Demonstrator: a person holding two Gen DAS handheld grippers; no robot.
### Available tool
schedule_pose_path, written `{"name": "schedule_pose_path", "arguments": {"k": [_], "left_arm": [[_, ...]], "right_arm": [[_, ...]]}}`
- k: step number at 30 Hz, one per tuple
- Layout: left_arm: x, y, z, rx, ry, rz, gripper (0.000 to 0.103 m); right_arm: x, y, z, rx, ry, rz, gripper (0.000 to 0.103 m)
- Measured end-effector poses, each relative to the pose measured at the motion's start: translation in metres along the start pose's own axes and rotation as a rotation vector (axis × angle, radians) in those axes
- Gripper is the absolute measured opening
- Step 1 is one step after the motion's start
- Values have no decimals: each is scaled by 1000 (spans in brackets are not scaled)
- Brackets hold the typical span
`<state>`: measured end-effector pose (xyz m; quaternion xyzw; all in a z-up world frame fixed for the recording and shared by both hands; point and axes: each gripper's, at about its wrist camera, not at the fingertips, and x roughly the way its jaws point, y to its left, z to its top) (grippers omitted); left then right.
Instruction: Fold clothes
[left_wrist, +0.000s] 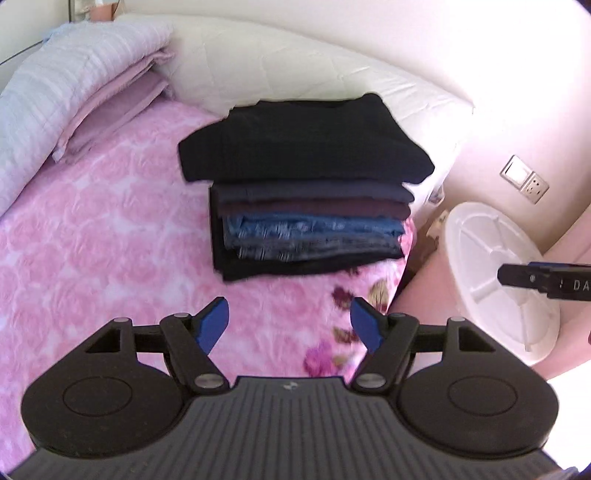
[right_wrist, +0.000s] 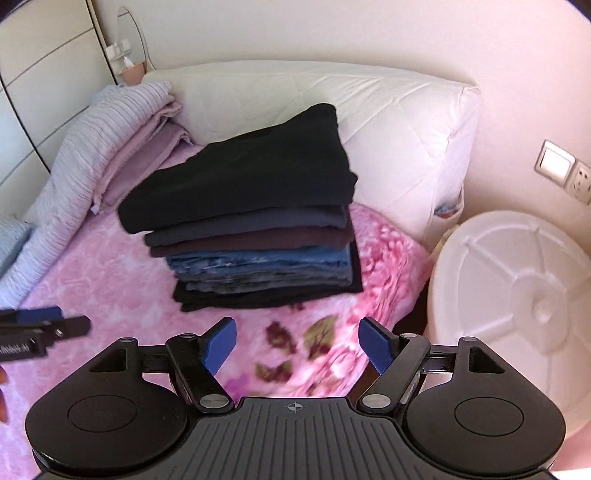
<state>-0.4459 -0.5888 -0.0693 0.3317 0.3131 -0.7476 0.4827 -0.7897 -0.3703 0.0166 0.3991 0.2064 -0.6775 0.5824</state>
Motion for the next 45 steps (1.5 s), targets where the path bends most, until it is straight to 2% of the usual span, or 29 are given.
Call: {"name": "schedule_pose_path", "arguments": {"k": [3, 12, 17, 26, 31, 45], "left_arm": [[-12, 0, -5, -28, -52, 18, 71], [-29, -19, 8, 1, -77, 97, 72], [-30, -23, 6, 23, -82, 94, 72], [-34, -17, -3, -7, -91, 89, 72], [-36, -15, -3, 6, -100, 122, 73], [-36, -9, -4, 9, -123, 116, 75]], "right_arm": [[-3, 10, 1, -1, -4, -1, 77], [-12, 35, 2, -94, -17, -16, 77], [-15, 42, -1, -104, -20, -37, 77], [-21, 53, -8, -77, -33, -44, 77], [-19, 63, -6, -95, -37, -37, 77], [-17, 81, -6, -134, -47, -50, 77]]}}
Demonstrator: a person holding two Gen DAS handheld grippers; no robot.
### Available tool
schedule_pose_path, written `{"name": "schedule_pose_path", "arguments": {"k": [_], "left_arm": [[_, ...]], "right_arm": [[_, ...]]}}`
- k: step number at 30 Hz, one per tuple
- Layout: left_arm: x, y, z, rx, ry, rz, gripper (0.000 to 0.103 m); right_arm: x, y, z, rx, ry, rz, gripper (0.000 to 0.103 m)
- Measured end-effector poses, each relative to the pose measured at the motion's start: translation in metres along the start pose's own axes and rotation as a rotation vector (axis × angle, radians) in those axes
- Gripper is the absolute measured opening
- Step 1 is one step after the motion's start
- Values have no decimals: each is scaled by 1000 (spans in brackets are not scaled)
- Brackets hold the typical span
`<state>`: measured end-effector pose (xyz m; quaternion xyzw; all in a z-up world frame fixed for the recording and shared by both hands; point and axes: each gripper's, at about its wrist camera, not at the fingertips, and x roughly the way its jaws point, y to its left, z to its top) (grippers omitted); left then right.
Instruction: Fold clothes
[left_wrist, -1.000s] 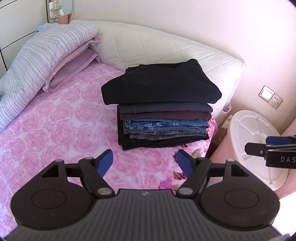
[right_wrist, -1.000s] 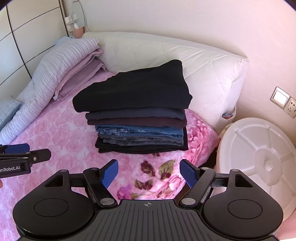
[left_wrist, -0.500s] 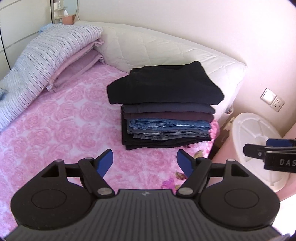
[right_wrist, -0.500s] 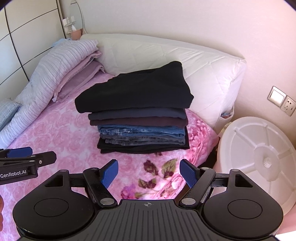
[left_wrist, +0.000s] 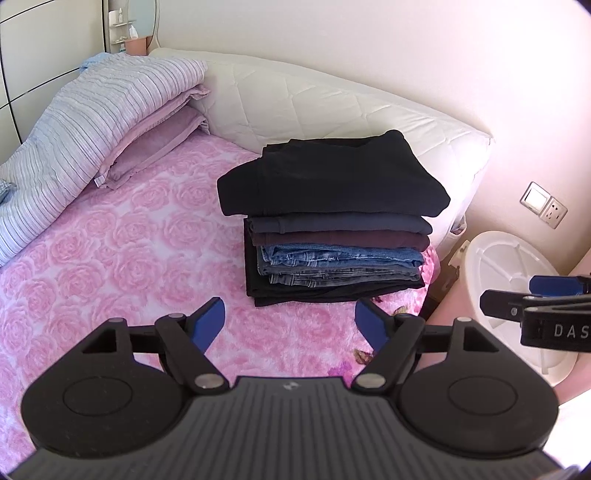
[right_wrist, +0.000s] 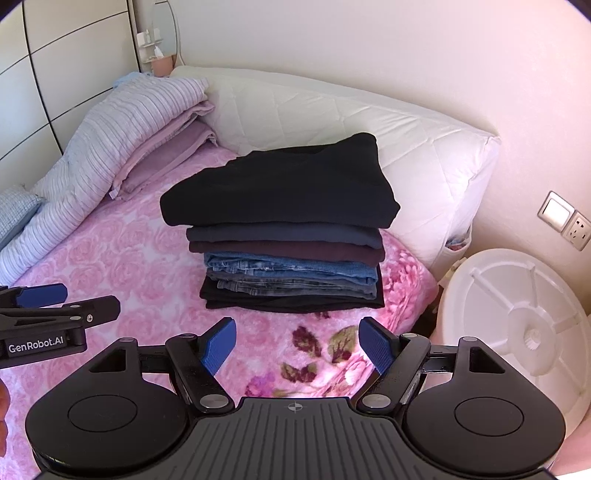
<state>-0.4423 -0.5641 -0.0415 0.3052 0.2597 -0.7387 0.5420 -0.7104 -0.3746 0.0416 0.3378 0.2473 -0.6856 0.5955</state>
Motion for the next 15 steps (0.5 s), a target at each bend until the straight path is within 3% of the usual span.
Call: {"name": "schedule_pose_path", "arguments": {"k": [15], "left_arm": [[0, 0, -2, 0, 2, -9, 76]], "right_arm": [[1, 6, -1, -3, 7, 1, 77]]}}
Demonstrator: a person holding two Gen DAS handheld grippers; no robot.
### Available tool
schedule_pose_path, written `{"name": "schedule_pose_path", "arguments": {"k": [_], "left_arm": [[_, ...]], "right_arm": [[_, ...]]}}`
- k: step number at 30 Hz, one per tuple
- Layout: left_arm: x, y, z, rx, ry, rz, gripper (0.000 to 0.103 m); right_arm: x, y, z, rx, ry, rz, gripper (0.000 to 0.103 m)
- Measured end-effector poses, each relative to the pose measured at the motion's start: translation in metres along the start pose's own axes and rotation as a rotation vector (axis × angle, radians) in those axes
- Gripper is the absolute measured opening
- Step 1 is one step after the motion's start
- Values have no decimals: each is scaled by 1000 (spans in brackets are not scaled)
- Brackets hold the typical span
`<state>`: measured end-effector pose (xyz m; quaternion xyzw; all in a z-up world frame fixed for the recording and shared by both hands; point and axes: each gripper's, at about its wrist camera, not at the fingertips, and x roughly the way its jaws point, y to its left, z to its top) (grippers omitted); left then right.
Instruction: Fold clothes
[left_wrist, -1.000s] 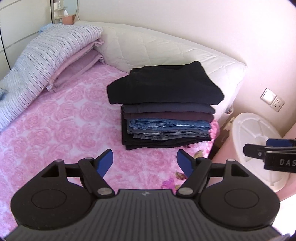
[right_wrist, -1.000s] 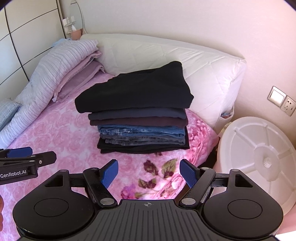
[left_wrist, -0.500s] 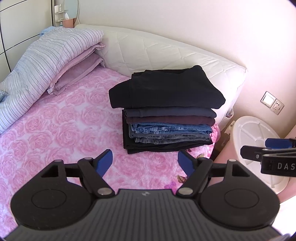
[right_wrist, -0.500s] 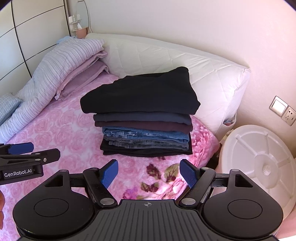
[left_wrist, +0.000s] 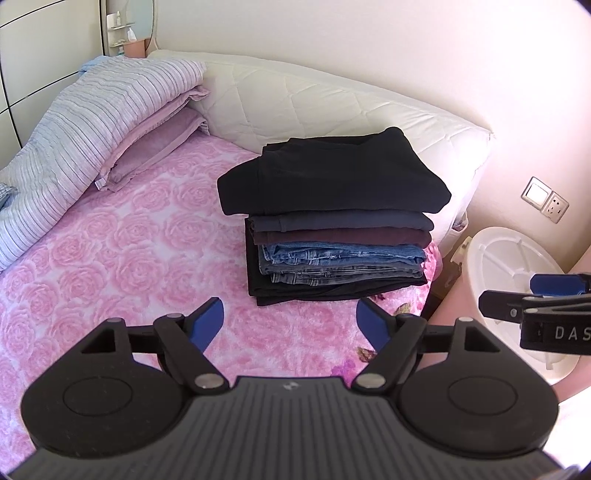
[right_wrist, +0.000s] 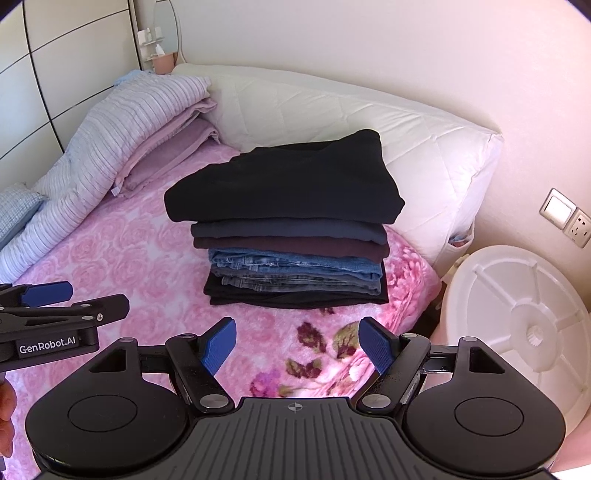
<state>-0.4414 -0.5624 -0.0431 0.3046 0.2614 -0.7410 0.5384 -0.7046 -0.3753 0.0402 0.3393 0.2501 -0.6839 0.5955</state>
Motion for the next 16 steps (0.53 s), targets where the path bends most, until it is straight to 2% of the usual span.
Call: {"name": "schedule_pose_path", "arguments": {"k": [16], "left_arm": [[-2, -4, -1, 4, -23, 8, 77]], "right_arm": [[-1, -3, -2, 7, 3, -5, 77]]}}
